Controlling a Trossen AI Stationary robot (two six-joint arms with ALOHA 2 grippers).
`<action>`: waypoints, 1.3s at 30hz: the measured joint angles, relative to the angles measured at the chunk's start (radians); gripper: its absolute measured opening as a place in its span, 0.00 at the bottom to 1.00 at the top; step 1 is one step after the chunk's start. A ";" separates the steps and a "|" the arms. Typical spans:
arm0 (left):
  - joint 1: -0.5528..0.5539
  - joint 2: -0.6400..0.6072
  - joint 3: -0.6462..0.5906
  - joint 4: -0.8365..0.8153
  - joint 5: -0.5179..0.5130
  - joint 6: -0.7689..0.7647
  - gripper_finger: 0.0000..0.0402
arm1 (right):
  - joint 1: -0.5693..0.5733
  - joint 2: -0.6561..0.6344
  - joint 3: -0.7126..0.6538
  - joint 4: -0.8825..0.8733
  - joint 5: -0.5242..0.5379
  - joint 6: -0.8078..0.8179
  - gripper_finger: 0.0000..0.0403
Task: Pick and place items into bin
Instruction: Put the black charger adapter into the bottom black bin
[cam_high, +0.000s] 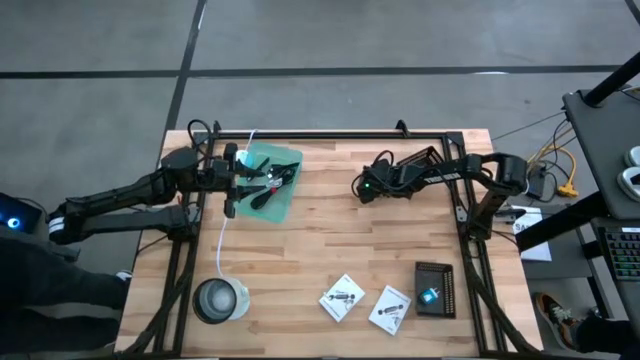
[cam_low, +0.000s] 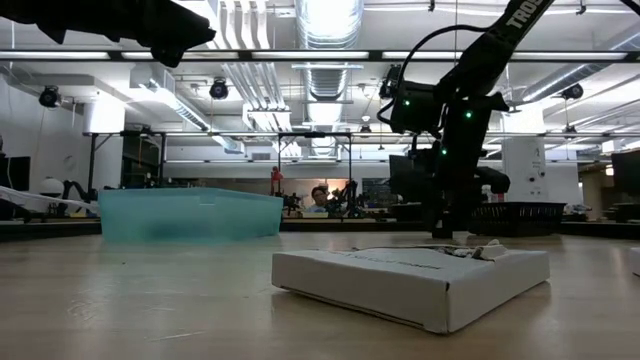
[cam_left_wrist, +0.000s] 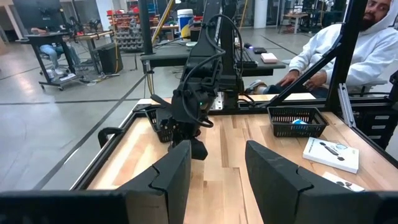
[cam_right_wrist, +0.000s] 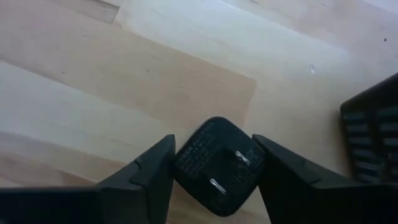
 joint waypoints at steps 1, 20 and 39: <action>0.000 0.000 0.000 0.000 0.000 0.000 0.34 | 0.000 -0.001 0.000 0.000 0.000 -0.002 0.43; 0.000 0.000 0.000 0.000 0.000 0.000 0.34 | 0.009 -0.048 0.005 -0.081 -0.123 -0.043 0.42; 0.000 0.000 0.000 0.000 0.000 0.000 0.34 | 0.561 -0.498 0.008 -0.461 -0.188 0.472 0.42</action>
